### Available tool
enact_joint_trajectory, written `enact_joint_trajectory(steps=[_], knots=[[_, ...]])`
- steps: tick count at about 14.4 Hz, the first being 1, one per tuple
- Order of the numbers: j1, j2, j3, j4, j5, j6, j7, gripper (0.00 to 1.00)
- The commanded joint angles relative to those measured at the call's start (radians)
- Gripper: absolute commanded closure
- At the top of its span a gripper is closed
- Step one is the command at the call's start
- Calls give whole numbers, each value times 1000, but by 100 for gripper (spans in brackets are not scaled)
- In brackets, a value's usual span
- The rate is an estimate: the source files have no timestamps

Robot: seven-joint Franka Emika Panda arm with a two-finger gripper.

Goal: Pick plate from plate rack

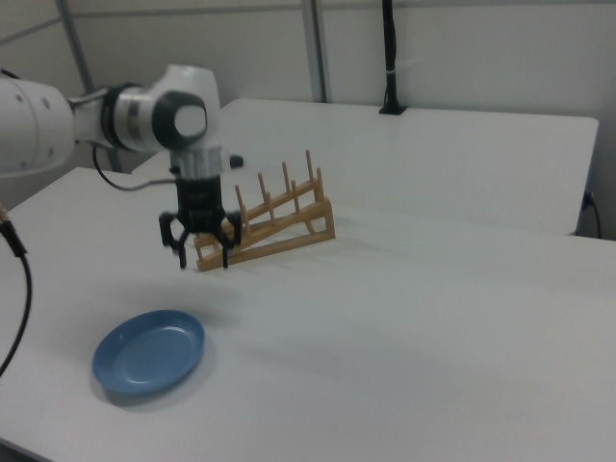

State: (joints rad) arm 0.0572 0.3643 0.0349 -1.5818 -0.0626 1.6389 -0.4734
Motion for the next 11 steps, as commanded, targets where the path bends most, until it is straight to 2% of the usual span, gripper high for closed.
enact_joint_trajectory(steps=[1,3,5,7,11], knots=[[13,-180,-7,-27,4,-28,318,0],[13,-238,-9,-30,1,-28,462,0],[13,-290,-12,-37,-5,-27,544,0],[4,-359,-18,-73,-10,-16,549,0],[-16,-375,-21,-75,-10,-28,549,0]])
